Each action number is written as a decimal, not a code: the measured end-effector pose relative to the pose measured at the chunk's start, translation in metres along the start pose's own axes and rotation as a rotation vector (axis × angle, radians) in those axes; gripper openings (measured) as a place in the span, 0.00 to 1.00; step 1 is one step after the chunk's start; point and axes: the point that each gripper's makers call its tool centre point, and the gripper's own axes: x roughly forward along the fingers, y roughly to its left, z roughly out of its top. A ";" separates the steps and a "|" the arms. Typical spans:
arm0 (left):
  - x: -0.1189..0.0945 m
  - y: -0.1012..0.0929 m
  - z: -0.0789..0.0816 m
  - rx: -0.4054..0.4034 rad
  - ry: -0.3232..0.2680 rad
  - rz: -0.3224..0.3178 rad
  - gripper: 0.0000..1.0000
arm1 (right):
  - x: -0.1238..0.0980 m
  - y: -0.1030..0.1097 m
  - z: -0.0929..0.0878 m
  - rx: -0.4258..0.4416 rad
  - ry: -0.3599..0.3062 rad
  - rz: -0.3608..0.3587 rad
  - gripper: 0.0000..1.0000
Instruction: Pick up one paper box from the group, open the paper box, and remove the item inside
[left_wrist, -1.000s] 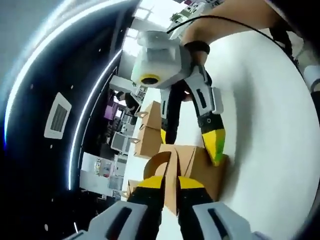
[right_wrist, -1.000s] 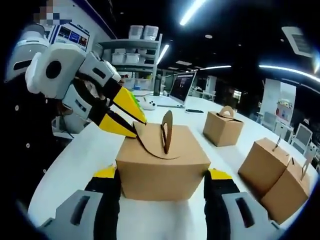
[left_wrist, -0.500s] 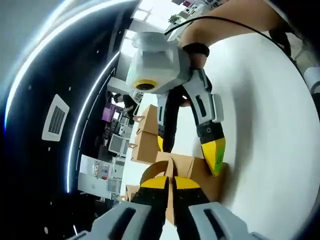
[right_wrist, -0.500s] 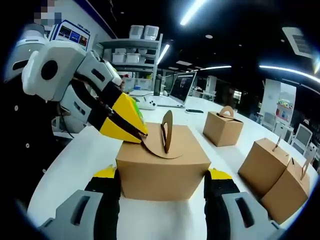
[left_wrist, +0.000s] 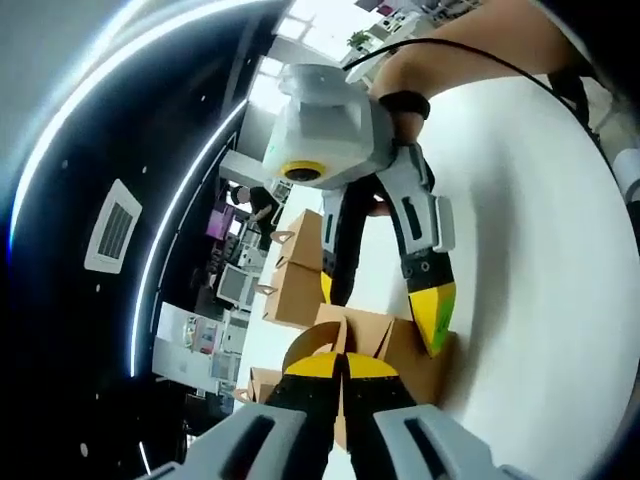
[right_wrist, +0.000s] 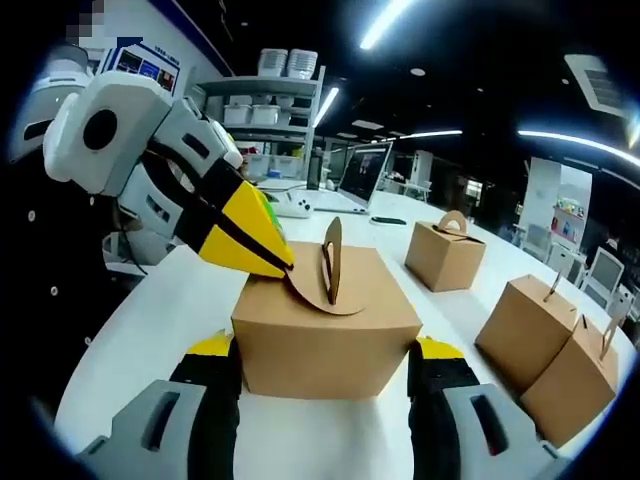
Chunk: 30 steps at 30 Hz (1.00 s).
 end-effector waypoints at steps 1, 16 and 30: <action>0.000 0.000 0.000 0.000 -0.002 0.002 0.04 | 0.000 0.000 0.000 0.000 0.001 0.000 0.67; 0.008 0.001 0.004 0.077 -0.007 0.041 0.09 | 0.000 -0.010 -0.005 -0.007 0.013 -0.002 0.67; 0.023 -0.001 0.014 0.060 -0.006 -0.041 0.05 | -0.001 -0.018 -0.007 -0.012 0.020 0.001 0.67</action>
